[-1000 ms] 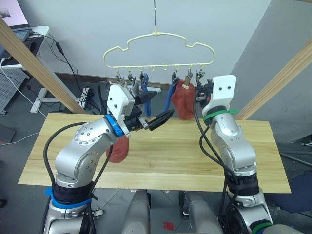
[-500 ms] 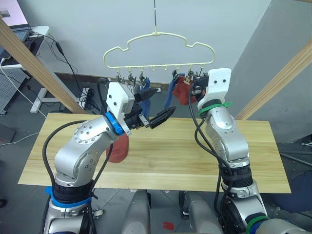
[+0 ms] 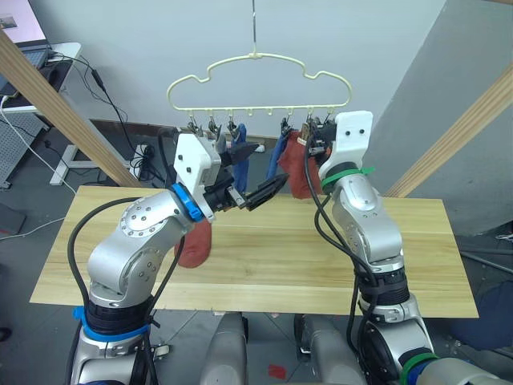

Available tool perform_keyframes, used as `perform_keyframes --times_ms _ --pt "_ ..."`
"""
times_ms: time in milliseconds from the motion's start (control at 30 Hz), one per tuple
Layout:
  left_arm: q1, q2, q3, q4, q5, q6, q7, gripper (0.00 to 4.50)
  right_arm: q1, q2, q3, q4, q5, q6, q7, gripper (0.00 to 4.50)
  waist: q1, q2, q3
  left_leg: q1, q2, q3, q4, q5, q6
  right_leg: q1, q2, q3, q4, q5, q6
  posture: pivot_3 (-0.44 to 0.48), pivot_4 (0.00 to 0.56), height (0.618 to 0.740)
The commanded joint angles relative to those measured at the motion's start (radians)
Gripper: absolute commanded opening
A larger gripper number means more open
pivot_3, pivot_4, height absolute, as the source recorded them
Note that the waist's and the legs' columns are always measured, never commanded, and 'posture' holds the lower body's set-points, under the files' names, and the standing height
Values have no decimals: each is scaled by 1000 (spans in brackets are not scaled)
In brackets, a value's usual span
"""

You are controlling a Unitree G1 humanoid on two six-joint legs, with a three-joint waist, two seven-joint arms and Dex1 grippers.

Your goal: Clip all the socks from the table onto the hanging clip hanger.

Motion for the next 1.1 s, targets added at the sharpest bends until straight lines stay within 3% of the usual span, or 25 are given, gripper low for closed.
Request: perform_keyframes --times_ms 33,1100 --pt "-7 8 -1 -37 -11 -4 -1 4500 -24 6 -12 -9 0 -27 3 1603 0 0 0 0 0 0 0 0 0 0 0 0 0 0 0 230 311 740" --pt "2 9 -3 -34 -3 -7 3 4500 -19 -30 -29 -3 -53 -10 -29 1603 1 0 0 0 0 0 0 0 0 0 0 0 0 0 0 228 313 740"
